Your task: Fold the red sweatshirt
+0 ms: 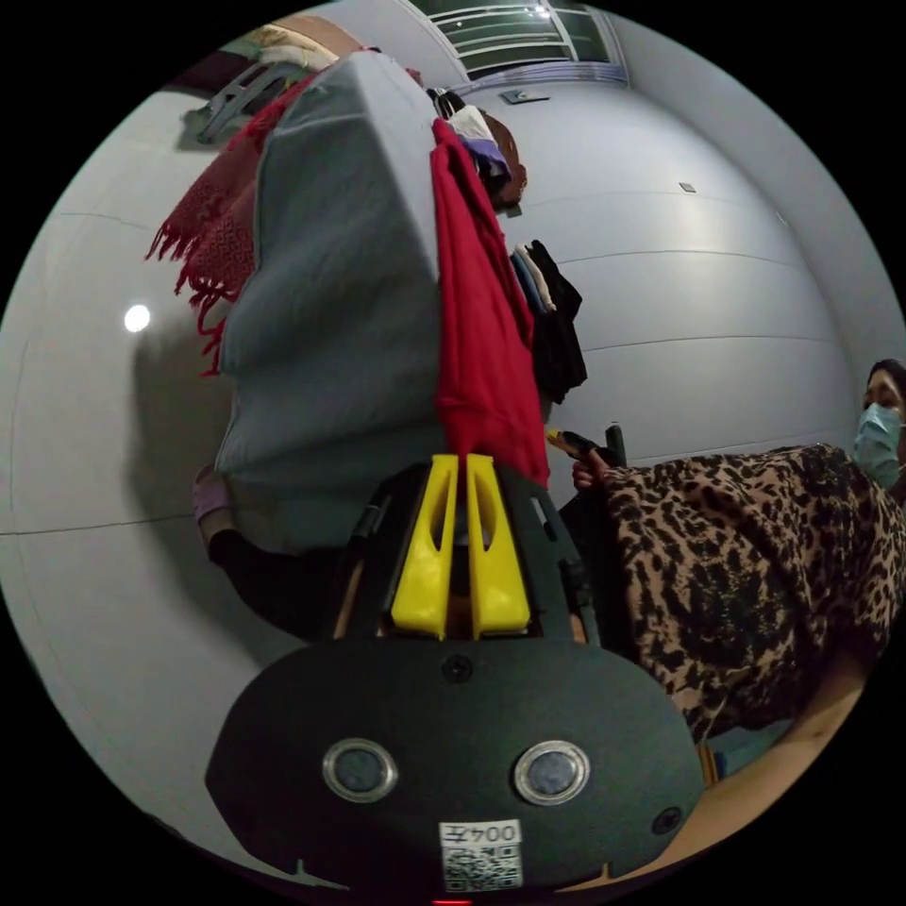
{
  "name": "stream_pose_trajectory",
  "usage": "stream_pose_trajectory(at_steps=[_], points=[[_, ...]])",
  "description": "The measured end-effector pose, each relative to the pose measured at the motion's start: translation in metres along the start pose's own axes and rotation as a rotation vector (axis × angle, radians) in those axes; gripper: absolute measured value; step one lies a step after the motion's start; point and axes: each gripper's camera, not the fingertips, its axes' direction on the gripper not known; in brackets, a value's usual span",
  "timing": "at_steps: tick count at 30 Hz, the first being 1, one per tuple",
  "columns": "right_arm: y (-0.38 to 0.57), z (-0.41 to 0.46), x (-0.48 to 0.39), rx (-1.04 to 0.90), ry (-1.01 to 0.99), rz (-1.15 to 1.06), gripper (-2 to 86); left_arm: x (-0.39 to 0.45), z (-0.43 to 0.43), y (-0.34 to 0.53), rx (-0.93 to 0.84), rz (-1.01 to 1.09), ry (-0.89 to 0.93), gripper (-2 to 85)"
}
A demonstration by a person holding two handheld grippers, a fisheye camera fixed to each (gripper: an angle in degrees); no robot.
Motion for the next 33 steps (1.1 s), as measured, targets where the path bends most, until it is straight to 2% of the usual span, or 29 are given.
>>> stream_pose_trajectory(at_steps=[5, 11, 21, 23, 27, 33], points=[[0.03, -0.036, 0.078, 0.046, -0.124, 0.052, 8.3, 0.041, -0.003, -0.004, -0.011, 0.009, -0.02, 1.7], [0.063, -0.028, 0.134, 0.005, -0.273, 0.044, 8.9, 0.082, 0.012, -0.009, -0.031, 0.019, -0.069, 1.8], [0.126, -0.028, 0.184, -0.024, -0.495, -0.011, 8.4, 0.121, 0.046, 0.003, 0.025, -0.031, -0.088, 1.8], [0.138, -0.024, 0.185, -0.081, -0.484, -0.052, 6.7, 0.125, 0.053, 0.006, 0.039, -0.04, -0.089, 1.8], [0.158, -0.027, 0.198, -0.02, -0.537, -0.02, 6.8, 0.132, 0.071, 0.013, 0.068, -0.06, -0.075, 1.8], [0.171, -0.011, 0.19, -0.043, -0.62, -0.032, 6.7, 0.144, 0.096, 0.018, 0.089, -0.078, -0.051, 1.6]])
